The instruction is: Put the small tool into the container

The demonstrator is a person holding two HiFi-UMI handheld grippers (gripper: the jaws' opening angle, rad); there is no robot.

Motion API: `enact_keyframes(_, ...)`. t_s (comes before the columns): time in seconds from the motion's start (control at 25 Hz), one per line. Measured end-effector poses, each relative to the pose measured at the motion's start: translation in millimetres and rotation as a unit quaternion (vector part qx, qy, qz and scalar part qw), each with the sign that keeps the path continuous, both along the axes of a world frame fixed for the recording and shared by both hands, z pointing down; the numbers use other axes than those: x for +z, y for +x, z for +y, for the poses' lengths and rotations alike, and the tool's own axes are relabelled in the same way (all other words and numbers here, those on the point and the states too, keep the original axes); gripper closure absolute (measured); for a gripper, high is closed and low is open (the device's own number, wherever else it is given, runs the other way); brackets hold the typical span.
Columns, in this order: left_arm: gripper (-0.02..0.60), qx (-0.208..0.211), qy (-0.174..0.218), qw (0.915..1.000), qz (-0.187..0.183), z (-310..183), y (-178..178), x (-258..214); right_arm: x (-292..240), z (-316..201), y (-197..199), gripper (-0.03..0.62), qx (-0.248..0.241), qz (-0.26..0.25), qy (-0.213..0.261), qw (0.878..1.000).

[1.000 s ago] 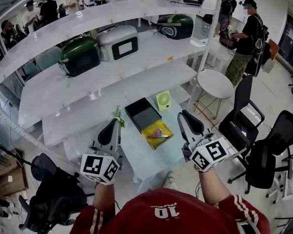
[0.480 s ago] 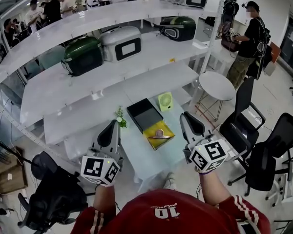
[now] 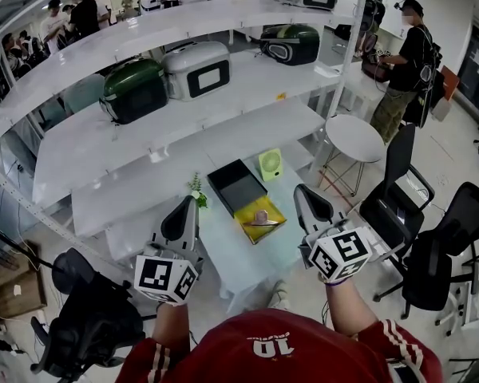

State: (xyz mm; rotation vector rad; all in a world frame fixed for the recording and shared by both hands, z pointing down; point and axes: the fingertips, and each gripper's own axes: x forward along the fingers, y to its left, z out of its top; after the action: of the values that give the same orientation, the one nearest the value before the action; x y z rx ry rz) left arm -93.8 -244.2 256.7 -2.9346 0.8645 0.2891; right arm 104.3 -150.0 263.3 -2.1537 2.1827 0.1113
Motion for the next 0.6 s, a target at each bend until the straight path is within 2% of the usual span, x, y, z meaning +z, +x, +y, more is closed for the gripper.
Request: enact_keyframes(0.6, 0.589, 0.012, -0.011, 0.9999, -0.001, 1.6, 0.4, 8.5, 1.0, 10.9, -10.7, 0.594, 0.001, 0.022, 0.002, 1.000)
